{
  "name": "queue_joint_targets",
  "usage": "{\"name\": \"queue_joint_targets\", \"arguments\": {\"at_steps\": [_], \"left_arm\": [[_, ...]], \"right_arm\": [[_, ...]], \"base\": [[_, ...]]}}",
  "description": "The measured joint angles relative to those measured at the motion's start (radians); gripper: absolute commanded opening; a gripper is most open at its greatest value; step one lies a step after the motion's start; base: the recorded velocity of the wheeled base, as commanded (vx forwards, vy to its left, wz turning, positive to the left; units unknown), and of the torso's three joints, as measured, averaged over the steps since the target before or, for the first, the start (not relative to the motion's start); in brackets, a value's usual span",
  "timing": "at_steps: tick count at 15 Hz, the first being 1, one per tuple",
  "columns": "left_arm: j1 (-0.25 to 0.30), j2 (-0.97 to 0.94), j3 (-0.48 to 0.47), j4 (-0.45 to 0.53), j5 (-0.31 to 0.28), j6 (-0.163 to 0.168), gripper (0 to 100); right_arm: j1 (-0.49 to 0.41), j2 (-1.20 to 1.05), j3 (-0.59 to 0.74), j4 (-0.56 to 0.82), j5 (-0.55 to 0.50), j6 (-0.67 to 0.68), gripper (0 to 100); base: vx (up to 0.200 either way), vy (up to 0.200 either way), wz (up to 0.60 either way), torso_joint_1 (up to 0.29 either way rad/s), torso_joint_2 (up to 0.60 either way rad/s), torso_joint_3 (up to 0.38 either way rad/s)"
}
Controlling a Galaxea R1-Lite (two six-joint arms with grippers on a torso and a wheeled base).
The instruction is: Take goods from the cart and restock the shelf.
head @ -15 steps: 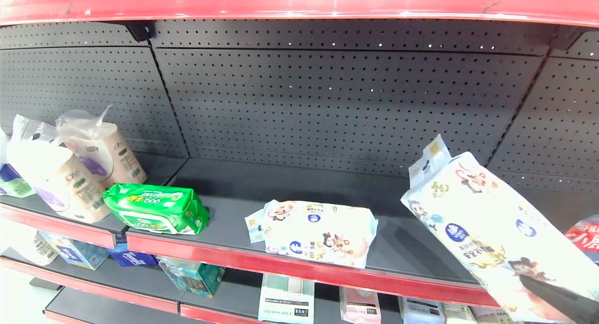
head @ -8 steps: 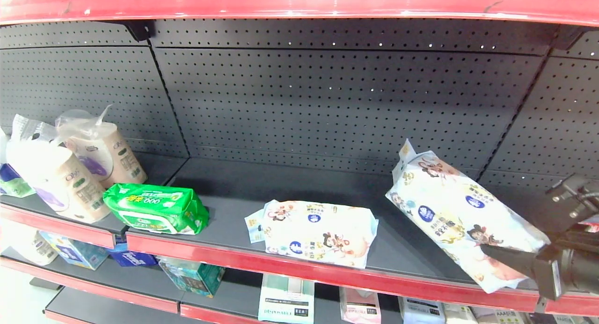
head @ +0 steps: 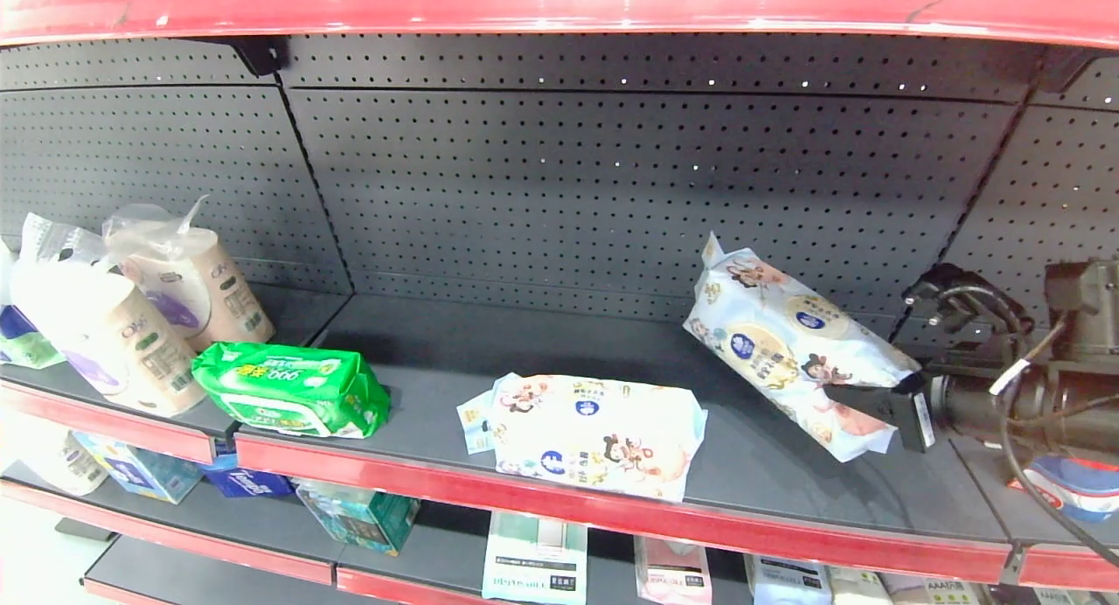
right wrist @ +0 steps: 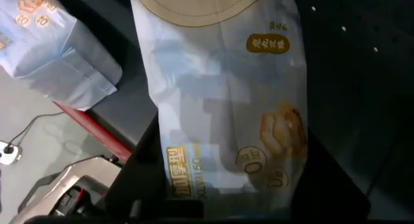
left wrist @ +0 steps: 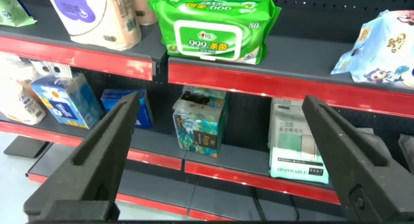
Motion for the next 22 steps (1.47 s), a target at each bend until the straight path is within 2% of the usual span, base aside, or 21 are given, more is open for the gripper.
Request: {"name": "queue_joint_targets", "arguments": {"at_steps": [4, 9, 14, 22], "left_arm": [[0.0, 0.0, 0.0, 0.0, 0.0, 0.0, 100], [0.0, 0.0, 0.0, 0.0, 0.0, 0.0, 100], [0.0, 0.0, 0.0, 0.0, 0.0, 0.0, 100], [0.0, 0.0, 0.0, 0.0, 0.0, 0.0, 100]], "right_arm": [[0.0, 0.13, -0.043, -0.059, 0.118, -0.119, 0], [-0.004, 0.277, -0.189, -0.069, 0.209, -0.301, 0], [-0.007, 0.388, -0.287, -0.063, 0.217, -0.447, 0], [0.009, 0.477, -0.345, -0.063, 0.217, -0.481, 0]], "base": [[0.0, 0.0, 0.0, 0.0, 0.0, 0.0], [0.0, 0.0, 0.0, 0.0, 0.0, 0.0], [0.0, 0.0, 0.0, 0.0, 0.0, 0.0], [0.0, 0.0, 0.0, 0.0, 0.0, 0.0]]}}
